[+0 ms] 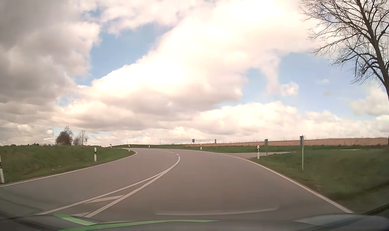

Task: Follow the waypoints while adhering to traffic rules and regulations

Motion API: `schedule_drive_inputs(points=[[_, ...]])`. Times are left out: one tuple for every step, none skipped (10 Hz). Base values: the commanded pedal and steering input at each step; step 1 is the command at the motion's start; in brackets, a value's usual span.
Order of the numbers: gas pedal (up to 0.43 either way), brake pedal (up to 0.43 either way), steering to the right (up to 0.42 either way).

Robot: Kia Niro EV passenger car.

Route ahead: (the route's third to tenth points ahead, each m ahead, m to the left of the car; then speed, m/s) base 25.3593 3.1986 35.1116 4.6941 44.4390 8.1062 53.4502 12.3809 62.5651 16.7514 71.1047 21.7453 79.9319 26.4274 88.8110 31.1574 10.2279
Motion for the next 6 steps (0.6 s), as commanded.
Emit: schedule_drive_inputs(points=[[0.339,0.000,0.055],[0.350,0.000,0.042],[0.350,0.000,0.029],[0.350,0.000,0.013],[0.350,0.000,0.003],[0.358,0.000,-0.006]])
